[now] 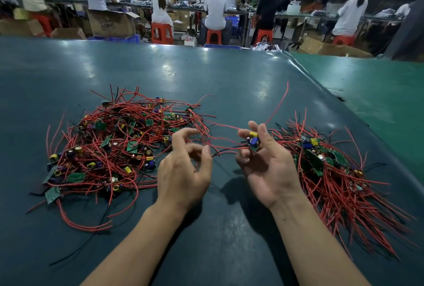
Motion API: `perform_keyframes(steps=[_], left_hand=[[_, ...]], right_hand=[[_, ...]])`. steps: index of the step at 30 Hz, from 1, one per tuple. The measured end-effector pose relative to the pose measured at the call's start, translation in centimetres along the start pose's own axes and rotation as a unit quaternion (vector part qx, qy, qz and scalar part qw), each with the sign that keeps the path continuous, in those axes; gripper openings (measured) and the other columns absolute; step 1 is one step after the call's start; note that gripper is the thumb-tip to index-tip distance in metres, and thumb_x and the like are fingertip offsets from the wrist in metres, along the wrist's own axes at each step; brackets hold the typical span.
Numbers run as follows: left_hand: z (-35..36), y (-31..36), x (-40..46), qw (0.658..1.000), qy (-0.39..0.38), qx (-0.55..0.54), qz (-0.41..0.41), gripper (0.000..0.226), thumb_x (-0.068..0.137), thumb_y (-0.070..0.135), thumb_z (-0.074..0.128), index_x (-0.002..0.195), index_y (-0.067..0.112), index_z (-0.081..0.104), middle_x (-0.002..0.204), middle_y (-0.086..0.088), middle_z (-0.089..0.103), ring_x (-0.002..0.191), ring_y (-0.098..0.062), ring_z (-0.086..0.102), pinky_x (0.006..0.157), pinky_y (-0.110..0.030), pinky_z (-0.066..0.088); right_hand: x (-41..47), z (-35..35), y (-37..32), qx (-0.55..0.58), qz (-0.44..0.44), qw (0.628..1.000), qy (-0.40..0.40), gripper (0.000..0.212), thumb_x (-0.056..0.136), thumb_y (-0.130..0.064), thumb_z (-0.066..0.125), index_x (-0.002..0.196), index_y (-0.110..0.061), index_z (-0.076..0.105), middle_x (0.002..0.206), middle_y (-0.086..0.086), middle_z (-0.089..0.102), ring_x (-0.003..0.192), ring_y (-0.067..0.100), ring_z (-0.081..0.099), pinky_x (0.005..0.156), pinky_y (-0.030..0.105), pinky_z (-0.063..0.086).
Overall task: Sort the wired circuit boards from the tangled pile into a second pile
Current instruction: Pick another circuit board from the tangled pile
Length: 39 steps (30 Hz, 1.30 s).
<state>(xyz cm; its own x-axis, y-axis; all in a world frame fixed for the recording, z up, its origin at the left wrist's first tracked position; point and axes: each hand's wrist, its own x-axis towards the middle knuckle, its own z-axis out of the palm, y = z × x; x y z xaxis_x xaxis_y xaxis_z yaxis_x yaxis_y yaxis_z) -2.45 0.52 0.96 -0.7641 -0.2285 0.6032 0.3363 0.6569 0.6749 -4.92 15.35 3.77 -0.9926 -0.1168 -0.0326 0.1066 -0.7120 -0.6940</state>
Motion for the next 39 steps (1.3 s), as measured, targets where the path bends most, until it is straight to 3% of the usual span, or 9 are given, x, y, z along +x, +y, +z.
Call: perform_keyframes(steps=[6,8,10,14,16,20,28,33,39], left_hand=[[0.1,-1.3,0.2,0.993,-0.114,-0.012,-0.008,0.037,0.084,0.004,0.063,0.101,0.026,0.038,0.103,0.01,0.071,0.067,0.006,0.058,0.065,-0.024,0.043],[0.2,-1.1,0.0,0.989,-0.147,0.003,0.006,0.04,0.086,0.014,0.066,0.116,0.025,0.042,0.119,0.004,0.067,0.083,-0.007,0.063,0.082,-0.036,0.049],[0.4,-1.1,0.0,0.994,-0.108,0.029,0.014,0.057,0.087,0.019,0.067,0.136,0.019,0.04,0.137,-0.005,0.057,0.106,-0.028,0.063,0.1,-0.044,0.044],[-0.6,-1.4,1.2,0.992,0.029,0.091,-0.084,0.078,0.086,0.031,0.057,0.154,0.017,0.021,0.16,-0.019,0.022,0.149,-0.029,0.02,0.115,-0.043,0.017],[-1.0,-1.6,1.4,0.984,0.071,0.125,-0.109,0.074,0.083,0.034,0.052,0.151,0.018,0.031,0.158,-0.018,0.028,0.147,-0.031,0.022,0.113,-0.052,0.02],[-0.4,-1.0,0.8,0.969,0.17,0.165,0.068,0.026,0.085,0.023,0.062,0.106,0.014,0.072,0.122,-0.005,0.064,0.118,-0.031,0.049,0.097,-0.048,0.034],[-0.2,0.2,0.3,0.99,0.033,0.074,0.111,0.038,0.091,0.039,0.05,0.099,0.012,0.076,0.099,0.004,0.073,0.104,-0.018,0.063,0.1,-0.054,0.034],[0.0,0.1,0.2,0.994,0.022,0.058,0.092,0.03,0.092,0.039,0.051,0.084,0.02,0.073,0.09,0.021,0.065,0.105,-0.009,0.059,0.106,-0.052,0.025],[0.2,0.3,0.3,0.99,0.106,-0.001,0.093,0.022,0.089,0.033,0.059,0.086,0.017,0.074,0.095,0.031,0.055,0.103,0.003,0.053,0.108,-0.057,0.024]], right_hand=[[-0.1,-0.6,-0.9,0.041,-0.007,0.999,-0.034,0.035,0.084,-0.026,0.056,0.114,-0.01,0.063,0.101,0.006,0.074,0.056,0.013,0.054,0.055,0.023,0.048],[-0.2,-0.5,-0.8,0.044,-0.007,0.998,-0.04,0.032,0.083,-0.026,0.057,0.112,-0.013,0.062,0.105,0.006,0.074,0.063,0.014,0.062,0.06,0.023,0.053],[-0.3,-0.4,-0.9,0.056,-0.003,0.997,-0.046,0.026,0.082,-0.021,0.058,0.107,-0.014,0.062,0.104,0.008,0.074,0.072,0.018,0.069,0.063,0.023,0.055],[-0.3,-0.4,-1.5,0.105,-0.006,0.994,-0.043,0.026,0.079,-0.008,0.058,0.105,-0.011,0.06,0.088,0.007,0.072,0.085,0.024,0.074,0.064,0.022,0.058],[-0.3,-0.2,-1.4,0.075,-0.004,0.996,-0.045,0.029,0.078,-0.009,0.06,0.108,-0.014,0.06,0.087,0.004,0.073,0.082,0.021,0.074,0.059,0.02,0.056],[-0.5,0.2,-0.6,-0.004,-0.012,0.998,-0.053,0.045,0.075,-0.008,0.063,0.117,-0.019,0.05,0.096,0.003,0.075,0.077,0.02,0.073,0.054,0.021,0.052],[-0.8,0.4,0.3,-0.089,-0.004,0.99,-0.108,0.058,0.074,-0.002,0.064,0.129,-0.008,0.047,0.114,0.006,0.072,0.082,0.021,0.073,0.055,0.022,0.053],[-0.9,0.6,1.6,-0.247,-0.112,0.959,-0.084,0.024,0.083,0.005,0.069,0.086,-0.012,0.052,0.099,0.007,0.076,0.08,0.024,0.073,0.051,0.025,0.053],[-1.2,0.8,2.7,-0.223,-0.148,0.958,-0.105,0.033,0.087,0.013,0.061,0.09,-0.014,0.042,0.104,0.004,0.072,0.086,0.022,0.073,0.06,0.034,0.06]])
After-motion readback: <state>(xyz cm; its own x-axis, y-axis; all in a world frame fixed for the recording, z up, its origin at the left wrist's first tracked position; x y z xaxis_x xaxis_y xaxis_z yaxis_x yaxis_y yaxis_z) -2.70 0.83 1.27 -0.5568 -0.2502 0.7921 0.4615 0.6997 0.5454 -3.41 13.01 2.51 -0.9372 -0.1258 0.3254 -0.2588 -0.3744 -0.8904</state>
